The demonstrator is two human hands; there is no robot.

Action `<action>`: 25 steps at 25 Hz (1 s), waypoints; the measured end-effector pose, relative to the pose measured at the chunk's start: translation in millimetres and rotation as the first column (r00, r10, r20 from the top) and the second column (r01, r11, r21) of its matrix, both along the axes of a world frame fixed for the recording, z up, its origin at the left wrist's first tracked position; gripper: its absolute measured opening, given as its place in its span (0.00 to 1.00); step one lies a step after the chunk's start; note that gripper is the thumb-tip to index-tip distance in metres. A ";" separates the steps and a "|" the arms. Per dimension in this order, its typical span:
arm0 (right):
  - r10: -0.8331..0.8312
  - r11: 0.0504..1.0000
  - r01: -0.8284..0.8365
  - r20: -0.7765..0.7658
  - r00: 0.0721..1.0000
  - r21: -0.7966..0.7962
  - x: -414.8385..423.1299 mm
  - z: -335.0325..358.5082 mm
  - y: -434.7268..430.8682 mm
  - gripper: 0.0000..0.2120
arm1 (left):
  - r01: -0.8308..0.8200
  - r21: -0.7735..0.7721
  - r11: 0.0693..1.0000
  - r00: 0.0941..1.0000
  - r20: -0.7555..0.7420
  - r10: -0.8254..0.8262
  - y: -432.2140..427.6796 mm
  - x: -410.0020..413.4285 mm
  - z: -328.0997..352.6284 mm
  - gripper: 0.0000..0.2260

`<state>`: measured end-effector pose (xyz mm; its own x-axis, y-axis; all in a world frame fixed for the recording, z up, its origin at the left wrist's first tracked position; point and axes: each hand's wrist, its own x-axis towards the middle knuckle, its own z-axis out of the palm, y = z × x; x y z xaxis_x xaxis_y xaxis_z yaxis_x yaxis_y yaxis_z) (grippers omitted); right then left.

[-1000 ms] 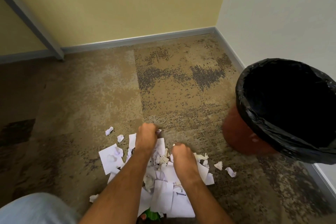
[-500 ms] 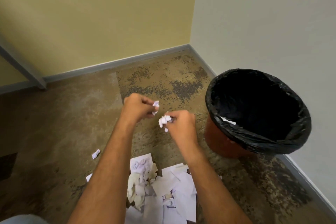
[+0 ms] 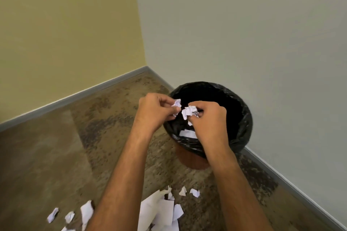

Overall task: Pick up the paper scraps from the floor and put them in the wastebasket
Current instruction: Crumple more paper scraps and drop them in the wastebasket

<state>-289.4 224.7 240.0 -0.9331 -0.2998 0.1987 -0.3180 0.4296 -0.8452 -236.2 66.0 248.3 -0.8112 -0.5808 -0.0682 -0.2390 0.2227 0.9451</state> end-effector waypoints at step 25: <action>0.560 0.594 -0.770 0.566 0.605 0.235 34.5 -1.9 3.9 0.08 | 0.096 -0.064 0.993 0.840 0.541 -0.046 -44.9 58.7 -27.7 0.06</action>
